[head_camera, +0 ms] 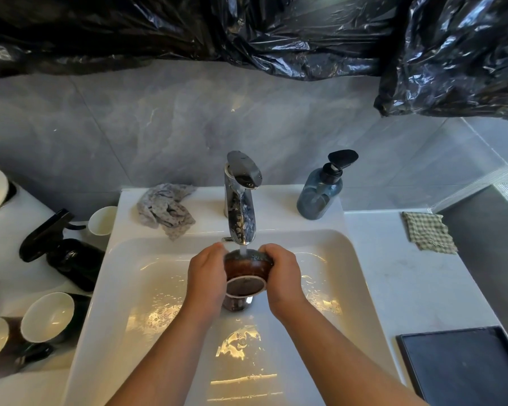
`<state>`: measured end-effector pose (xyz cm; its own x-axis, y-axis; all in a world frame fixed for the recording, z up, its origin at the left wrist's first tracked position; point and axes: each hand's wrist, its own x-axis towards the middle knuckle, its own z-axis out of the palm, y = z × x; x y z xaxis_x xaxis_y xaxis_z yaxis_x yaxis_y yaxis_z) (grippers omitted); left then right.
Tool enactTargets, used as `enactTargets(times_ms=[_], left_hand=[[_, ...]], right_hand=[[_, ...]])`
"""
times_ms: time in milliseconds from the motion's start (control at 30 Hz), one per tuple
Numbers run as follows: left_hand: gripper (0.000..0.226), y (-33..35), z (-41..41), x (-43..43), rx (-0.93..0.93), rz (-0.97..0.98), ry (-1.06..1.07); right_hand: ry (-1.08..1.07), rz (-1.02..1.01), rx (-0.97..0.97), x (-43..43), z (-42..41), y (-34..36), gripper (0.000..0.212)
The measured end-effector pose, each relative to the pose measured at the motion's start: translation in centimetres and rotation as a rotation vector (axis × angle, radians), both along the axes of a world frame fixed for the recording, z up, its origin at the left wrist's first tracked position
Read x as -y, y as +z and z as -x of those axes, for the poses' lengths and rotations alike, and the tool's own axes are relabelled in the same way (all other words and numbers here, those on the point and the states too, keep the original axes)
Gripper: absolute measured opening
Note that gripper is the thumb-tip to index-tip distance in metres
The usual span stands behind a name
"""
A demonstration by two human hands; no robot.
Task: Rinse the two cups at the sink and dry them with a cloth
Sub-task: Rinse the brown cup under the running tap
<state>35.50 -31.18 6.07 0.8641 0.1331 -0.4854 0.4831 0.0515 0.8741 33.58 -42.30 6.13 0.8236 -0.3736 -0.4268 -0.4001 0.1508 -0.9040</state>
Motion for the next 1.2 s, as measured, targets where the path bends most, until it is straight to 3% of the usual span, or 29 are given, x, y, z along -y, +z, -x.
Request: enactTargets(times_ms=[133,233,433,700,933,1200], left_hand=[[0.033,0.4,0.4,-0.4,0.064,-0.009,0.035],[0.035,0.4,0.8,-0.4,0.114,-0.048,0.034],[0.033,0.8,1.0,-0.1,0.167,-0.099,0.022],[0.037,1.5,1.1,0.0,0.160,-0.113,0.019],[0.034,1.6,0.6,-0.2,0.084,-0.079,0.015],[0.034,1.3,0.1,-0.8,-0.124,0.115,0.102]], right_hand=[[0.144,0.100,0.055,0.0,0.7,0.0,0.037],[0.257,0.215,0.093,-0.8,1.6,0.1,0.020],[0.095,0.319,0.065,-1.7,1.3,0.9,0.026],[0.084,0.330,0.068,-1.4,0.3,1.4,0.038],[0.113,0.246,0.095,-0.6,0.7,0.3,0.035],[0.237,-0.133,0.020,0.9,1.1,0.0,0.039]])
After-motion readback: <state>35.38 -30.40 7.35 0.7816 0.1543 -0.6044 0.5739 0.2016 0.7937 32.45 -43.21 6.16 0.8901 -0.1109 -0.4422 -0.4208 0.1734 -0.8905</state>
